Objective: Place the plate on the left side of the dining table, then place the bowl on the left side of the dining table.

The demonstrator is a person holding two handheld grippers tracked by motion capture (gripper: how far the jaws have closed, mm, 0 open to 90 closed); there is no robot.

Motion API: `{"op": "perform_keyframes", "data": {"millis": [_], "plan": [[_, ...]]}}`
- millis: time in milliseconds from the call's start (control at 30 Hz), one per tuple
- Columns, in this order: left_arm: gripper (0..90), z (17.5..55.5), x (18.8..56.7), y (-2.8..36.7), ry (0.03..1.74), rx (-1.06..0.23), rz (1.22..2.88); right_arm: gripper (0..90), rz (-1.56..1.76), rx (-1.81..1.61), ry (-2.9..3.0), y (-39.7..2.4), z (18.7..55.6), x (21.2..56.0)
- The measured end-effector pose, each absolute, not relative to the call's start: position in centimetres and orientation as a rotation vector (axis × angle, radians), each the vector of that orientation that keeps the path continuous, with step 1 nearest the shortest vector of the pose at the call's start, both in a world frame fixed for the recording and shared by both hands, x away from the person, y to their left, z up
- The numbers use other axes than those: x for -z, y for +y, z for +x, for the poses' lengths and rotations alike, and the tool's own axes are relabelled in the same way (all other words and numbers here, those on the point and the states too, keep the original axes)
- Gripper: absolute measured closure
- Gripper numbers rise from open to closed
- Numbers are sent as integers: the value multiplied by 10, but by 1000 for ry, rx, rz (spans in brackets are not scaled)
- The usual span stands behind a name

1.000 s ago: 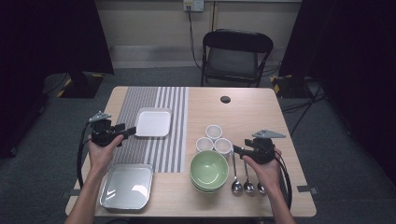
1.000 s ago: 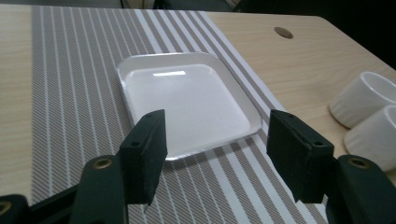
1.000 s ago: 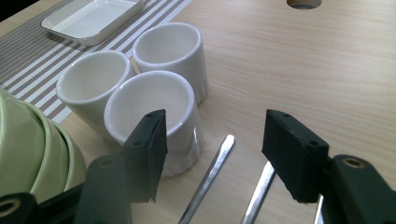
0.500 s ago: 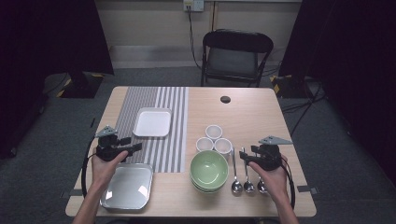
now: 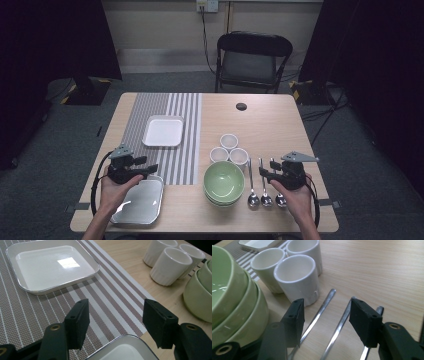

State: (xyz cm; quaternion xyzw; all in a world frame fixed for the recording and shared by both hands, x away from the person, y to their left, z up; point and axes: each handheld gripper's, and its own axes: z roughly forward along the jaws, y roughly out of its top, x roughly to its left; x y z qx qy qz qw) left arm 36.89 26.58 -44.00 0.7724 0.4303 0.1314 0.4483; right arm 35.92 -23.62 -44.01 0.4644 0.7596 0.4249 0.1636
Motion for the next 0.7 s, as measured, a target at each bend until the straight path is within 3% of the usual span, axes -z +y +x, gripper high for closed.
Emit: {"op": "perform_keyframes", "data": {"millis": [367,700], "plan": [[454,365,431,242,966,-285,1915,447,1201,-1280,2208,-209,349,424],[434,365,425,224,922,-275,1930,469,1152,-1337,2217,-200,349,412]]}}
